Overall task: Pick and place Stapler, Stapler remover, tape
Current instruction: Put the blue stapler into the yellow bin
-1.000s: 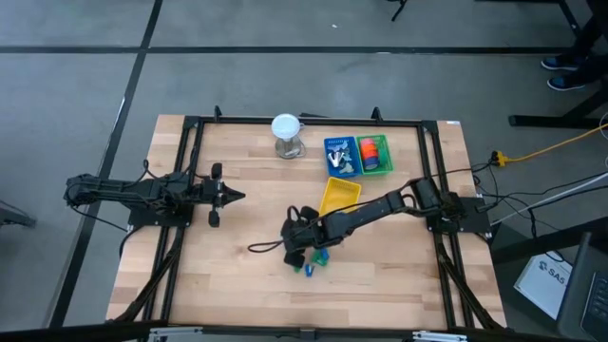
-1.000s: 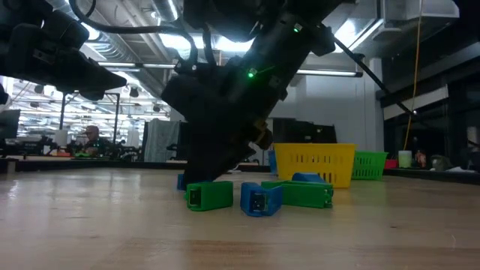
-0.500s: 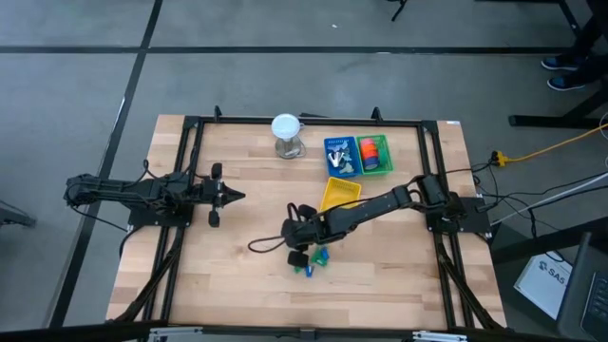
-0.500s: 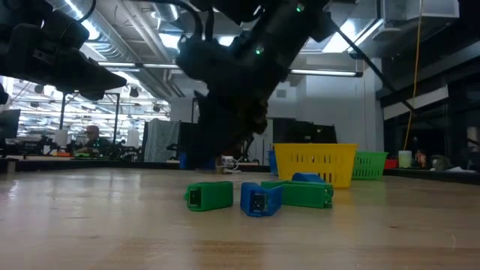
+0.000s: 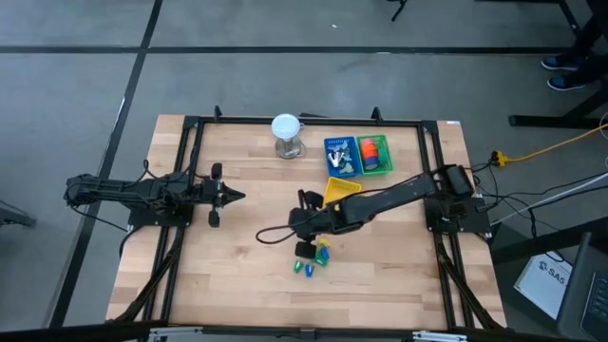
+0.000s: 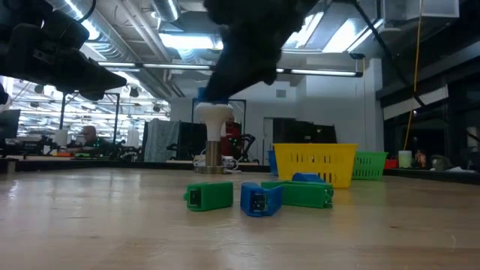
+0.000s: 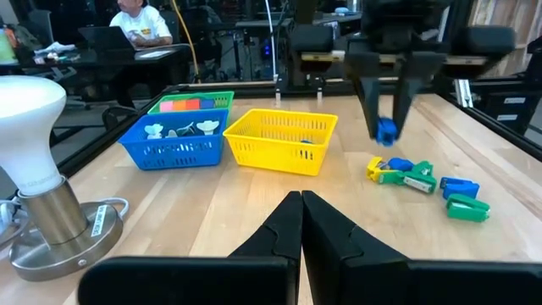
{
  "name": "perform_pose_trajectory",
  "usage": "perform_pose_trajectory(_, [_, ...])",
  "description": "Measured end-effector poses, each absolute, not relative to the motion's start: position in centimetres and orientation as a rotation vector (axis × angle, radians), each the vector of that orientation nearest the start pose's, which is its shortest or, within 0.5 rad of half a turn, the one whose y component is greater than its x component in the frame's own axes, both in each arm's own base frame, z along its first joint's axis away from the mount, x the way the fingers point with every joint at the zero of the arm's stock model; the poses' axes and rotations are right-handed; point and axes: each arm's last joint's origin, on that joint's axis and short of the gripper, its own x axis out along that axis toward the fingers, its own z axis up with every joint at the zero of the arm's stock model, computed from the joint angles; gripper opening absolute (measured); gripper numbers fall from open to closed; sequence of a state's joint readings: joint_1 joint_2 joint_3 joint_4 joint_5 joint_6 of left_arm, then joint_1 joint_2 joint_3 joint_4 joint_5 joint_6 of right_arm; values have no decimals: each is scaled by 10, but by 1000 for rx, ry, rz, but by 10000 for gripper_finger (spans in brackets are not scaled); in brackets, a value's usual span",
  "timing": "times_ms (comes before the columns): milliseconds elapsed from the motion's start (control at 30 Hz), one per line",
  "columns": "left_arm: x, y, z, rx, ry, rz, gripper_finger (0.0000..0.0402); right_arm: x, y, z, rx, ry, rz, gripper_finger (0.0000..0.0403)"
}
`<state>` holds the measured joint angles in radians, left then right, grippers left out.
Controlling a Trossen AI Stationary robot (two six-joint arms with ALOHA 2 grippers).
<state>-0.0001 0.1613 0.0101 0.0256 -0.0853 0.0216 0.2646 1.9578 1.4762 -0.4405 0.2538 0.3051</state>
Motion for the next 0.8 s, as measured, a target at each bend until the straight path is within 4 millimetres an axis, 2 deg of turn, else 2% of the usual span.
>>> perform_pose_trajectory(433, [107, 2, 156, 27, 125, 84, 1, 335, 81, 221, 210, 849, -268, 65])
perform_pose_trajectory(667, [107, 2, 156, 27, 126, 84, 1, 303, 59, 199, 261, 897, -351, 65])
perform_pose_trajectory(800, [107, 2, 156, 27, 127, 84, 1, 298, 49, 188, 296, 889, -363, 65])
